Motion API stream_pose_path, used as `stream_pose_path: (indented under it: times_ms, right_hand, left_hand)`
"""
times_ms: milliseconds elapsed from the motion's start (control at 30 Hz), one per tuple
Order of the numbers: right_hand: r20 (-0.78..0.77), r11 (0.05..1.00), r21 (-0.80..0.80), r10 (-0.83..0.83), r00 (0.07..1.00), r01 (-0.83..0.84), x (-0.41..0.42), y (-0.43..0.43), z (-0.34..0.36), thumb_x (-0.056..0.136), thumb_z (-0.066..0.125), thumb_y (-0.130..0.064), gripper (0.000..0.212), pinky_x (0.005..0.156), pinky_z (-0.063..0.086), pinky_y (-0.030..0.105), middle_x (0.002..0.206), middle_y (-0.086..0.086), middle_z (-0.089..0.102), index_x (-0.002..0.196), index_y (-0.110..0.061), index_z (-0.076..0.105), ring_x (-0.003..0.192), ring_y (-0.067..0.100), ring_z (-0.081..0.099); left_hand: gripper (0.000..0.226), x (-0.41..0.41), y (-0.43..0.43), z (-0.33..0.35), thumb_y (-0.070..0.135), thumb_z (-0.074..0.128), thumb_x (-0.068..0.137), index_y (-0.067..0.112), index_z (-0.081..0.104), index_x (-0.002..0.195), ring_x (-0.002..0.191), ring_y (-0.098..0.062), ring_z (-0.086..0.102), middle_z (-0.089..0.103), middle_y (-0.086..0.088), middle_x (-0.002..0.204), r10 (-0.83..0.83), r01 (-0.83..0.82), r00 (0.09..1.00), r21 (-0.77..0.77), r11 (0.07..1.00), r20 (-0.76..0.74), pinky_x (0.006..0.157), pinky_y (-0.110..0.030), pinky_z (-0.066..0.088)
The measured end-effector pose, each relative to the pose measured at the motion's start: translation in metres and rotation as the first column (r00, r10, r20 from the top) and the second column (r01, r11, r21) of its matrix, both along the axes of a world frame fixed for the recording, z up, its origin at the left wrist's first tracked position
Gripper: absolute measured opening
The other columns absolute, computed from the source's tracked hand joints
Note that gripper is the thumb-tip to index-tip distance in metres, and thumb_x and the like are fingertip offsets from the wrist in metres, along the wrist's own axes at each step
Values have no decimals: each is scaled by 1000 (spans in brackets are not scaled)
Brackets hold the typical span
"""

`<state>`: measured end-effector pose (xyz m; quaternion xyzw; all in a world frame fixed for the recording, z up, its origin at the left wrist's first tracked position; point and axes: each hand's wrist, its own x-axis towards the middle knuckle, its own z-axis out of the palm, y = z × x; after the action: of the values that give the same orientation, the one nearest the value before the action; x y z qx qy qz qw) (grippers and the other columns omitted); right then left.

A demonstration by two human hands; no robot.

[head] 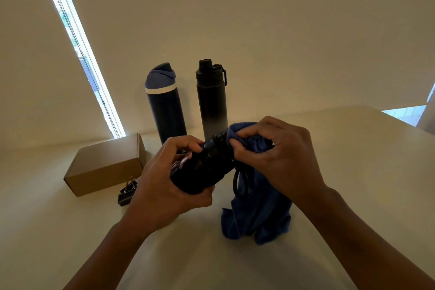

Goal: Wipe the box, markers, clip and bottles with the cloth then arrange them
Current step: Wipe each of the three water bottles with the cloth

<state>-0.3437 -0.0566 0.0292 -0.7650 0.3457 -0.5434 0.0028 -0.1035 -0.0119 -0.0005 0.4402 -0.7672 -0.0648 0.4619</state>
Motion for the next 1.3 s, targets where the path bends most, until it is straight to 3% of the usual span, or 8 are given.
stream_pose_path:
  times_ms: [233, 433, 567, 667, 867, 967, 1100, 1300]
  right_hand:
    - [182, 985, 151, 50, 982, -78, 4, 5, 4, 89, 75, -29, 5, 70, 52, 18, 84, -14, 70, 90, -24, 76, 79, 7, 68]
    - [175, 971, 182, 121, 977, -153, -2, 7, 9, 89, 75, -29, 8, 74, 50, 15, 92, -13, 71, 97, -26, 76, 88, 9, 69]
    - [128, 918, 258, 276, 953, -300, -5, 10, 14, 88, 76, -29, 9, 74, 56, 25, 91, -9, 71, 96, -26, 76, 88, 16, 70]
    - [95, 888, 346, 288, 953, -303, -6, 10, 16, 86, 76, -37, 10, 73, 59, 30, 89, -11, 73, 93, -29, 77, 85, 11, 71]
    - [103, 829, 453, 317, 943, -328, -10, 13, 18, 83, 80, -36, 11, 70, 58, 24, 85, -11, 75, 90, -28, 77, 79, 7, 72]
    - [96, 814, 466, 343, 935, -346, -12, 15, 20, 80, 82, -32, 11, 70, 57, 21, 86, -11, 74, 90, -27, 77, 81, 7, 72]
    - [30, 843, 449, 316, 948, -295, -11, 17, 21, 79, 84, -30, 13, 69, 58, 24, 85, -11, 73, 88, -29, 76, 78, 7, 71]
    - [10, 896, 386, 232, 973, -217, -5, 18, 17, 75, 85, -28, 12, 61, 55, 17, 76, -12, 71, 82, -27, 75, 69, 4, 69]
  left_hand:
    - [84, 1, 0, -1, 22, 100, 58, 25, 52, 128, 120, -12, 63, 59, 12, 134, 10, -10, 1000, 0, 1000, -22, 93, -19, 56]
    - [93, 3, 1, -1, 41, 95, 62, 33, 48, 142, 122, 4, 56, 59, 26, 130, 52, -53, 998, 50, 997, 25, 96, -6, 47]
    - [84, 8, -1, -1, 66, 77, 63, 44, 45, 138, 113, 16, 53, 56, 32, 120, 148, -151, 985, 24, 988, 84, 87, 1, 42]
    - [84, 6, -1, -3, 68, 76, 61, 43, 44, 135, 114, 20, 49, 51, 34, 118, 192, -191, 979, -19, 981, 68, 91, 4, 36]
    - [88, 3, -12, -12, 78, 79, 58, 39, 43, 129, 114, 35, 37, 44, 36, 110, 261, -260, 964, -15, 965, 56, 89, 11, 27]
    - [85, 3, -12, -14, 69, 83, 58, 36, 47, 128, 113, 32, 40, 46, 36, 109, 260, -259, 964, -25, 966, 58, 85, 7, 34]
    - [86, 3, -7, -11, 76, 82, 60, 41, 44, 128, 115, 29, 43, 48, 35, 110, 247, -244, 966, -46, 969, 73, 79, 5, 39]
    - [87, 2, -4, -10, 72, 85, 60, 37, 48, 131, 112, 16, 53, 60, 15, 121, 202, -200, 977, -48, 979, 63, 89, 3, 39]
